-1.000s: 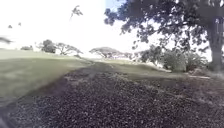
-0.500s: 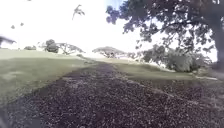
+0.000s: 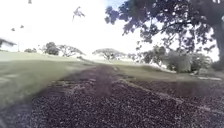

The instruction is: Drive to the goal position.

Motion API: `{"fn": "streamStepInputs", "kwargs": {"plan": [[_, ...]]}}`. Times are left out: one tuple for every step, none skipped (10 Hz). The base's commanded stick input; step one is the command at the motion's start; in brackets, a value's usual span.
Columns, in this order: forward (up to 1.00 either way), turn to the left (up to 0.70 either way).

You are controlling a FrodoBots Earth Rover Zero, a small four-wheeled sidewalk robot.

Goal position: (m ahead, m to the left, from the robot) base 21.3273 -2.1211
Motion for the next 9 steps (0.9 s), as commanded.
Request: {"fn": "streamStepInputs", "kwargs": {"plan": [[0.5, 0.0], [0.5, 0.0], [0.5, 0.0], [0.5, 0.0], [0.5, 0.0], [0.5, 0.0], [0.5, 0.0], [0.5, 0.0], [0.5, 0.0]]}}
